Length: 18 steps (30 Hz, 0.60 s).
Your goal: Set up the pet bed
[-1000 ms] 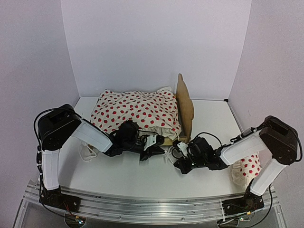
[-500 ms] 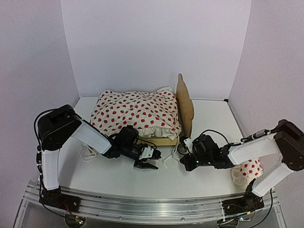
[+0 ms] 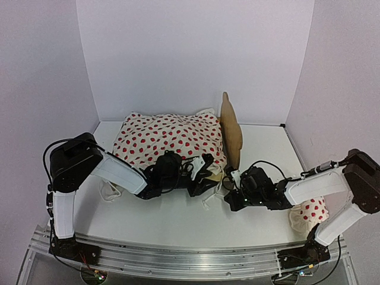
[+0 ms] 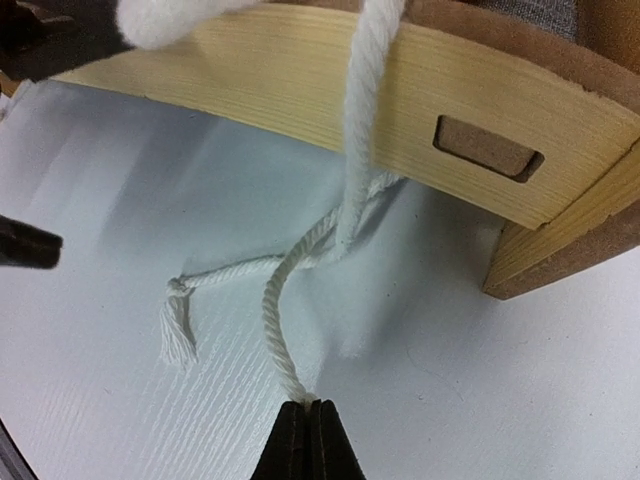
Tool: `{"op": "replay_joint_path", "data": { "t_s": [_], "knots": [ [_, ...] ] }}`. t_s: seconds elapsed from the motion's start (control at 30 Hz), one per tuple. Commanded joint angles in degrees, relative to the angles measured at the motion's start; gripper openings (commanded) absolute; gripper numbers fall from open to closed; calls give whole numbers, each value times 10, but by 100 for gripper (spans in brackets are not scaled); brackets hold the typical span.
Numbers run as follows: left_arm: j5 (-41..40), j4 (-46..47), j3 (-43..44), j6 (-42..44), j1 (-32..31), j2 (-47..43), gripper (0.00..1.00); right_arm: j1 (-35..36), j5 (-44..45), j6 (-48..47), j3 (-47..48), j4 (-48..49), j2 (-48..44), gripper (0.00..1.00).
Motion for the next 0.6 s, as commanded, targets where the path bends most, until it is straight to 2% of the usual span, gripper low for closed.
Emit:
{"op": "replay_joint_path", "data": {
  "t_s": [0.0,0.07,0.27,0.57],
  "knots": [
    [-132,66,37,-149,-29,40,45,2,-3,7,-5,26,-27,0],
    [-159,57,51,-180,-36,56,41,2,-6,6,-15,42,-34,0],
    [-247,46,87,-234,-54,93,39,2,-15,12,-35,87,-28,0],
    [-272,27,125,-275,-61,134,30,2,-28,9,-41,106,-22,0]
  ]
}}
